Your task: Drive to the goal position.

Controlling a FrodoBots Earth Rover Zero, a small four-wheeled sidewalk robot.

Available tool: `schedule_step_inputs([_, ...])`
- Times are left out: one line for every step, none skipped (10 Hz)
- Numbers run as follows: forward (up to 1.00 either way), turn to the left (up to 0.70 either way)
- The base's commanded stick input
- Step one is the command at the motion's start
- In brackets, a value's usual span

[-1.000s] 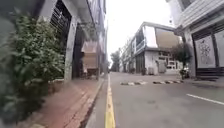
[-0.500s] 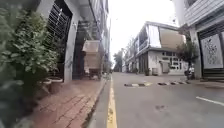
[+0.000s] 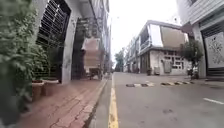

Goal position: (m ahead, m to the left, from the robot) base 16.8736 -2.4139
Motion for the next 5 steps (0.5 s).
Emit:
schedule_step_inputs([0.48,-0.03])
schedule_step_inputs([0.48,-0.37])
schedule_step_inputs([0.48,-0.48])
schedule_step_inputs([0.48,-0.48])
schedule_step_inputs([0.48,-0.33])
